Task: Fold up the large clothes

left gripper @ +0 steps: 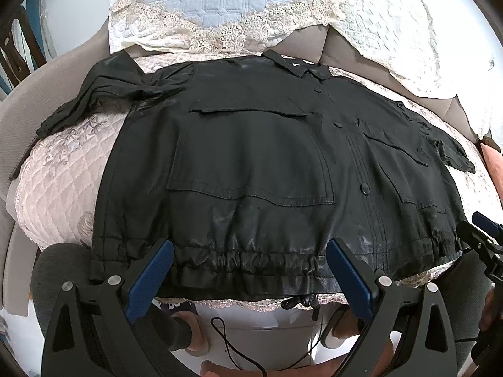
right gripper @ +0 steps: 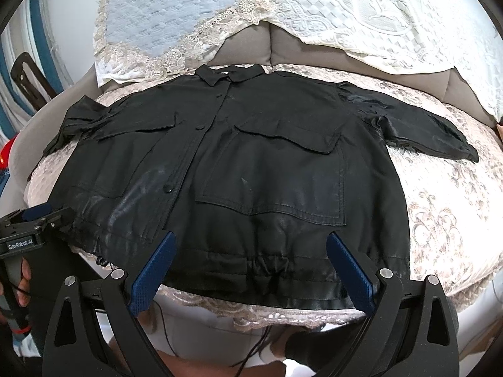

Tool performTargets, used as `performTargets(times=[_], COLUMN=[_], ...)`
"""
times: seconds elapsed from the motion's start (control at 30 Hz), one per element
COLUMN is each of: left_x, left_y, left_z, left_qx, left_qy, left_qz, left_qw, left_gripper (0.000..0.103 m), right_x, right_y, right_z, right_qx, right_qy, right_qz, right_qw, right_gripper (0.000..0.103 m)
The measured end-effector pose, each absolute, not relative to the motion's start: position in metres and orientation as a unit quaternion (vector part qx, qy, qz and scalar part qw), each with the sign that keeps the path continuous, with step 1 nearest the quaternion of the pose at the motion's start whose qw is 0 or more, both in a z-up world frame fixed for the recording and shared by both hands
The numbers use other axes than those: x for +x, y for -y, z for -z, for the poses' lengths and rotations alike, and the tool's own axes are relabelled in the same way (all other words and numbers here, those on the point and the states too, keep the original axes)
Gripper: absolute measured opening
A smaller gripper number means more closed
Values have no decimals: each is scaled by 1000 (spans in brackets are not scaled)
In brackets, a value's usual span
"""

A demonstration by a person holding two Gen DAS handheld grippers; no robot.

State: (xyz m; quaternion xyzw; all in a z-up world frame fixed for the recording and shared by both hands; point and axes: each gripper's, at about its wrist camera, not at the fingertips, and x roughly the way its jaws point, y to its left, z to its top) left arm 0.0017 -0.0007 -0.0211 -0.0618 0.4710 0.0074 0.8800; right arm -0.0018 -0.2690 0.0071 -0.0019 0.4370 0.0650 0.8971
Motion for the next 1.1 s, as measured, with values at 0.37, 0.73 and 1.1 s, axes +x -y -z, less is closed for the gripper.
performTargets(times=[0.37,0.73,1.1], left_x=[8,36,71], left_y=[-11,-45,-136], left_z=[24,22,8], left_qx=[-81,-120,-176], left_qy=[-463,-458,-423], left_qz=[-12,-28,-97], left_qw=[883,880,884], left_gripper=[99,99,98], right_x=[10,44,75], right_y=[269,255,222], right_z=[2,2,1], right_qx=[10,23,18], right_qy=[-449,-456,-454], right_qz=[-64,-88,-141], right_qw=[891,885,880], right_gripper=[94,94,94])
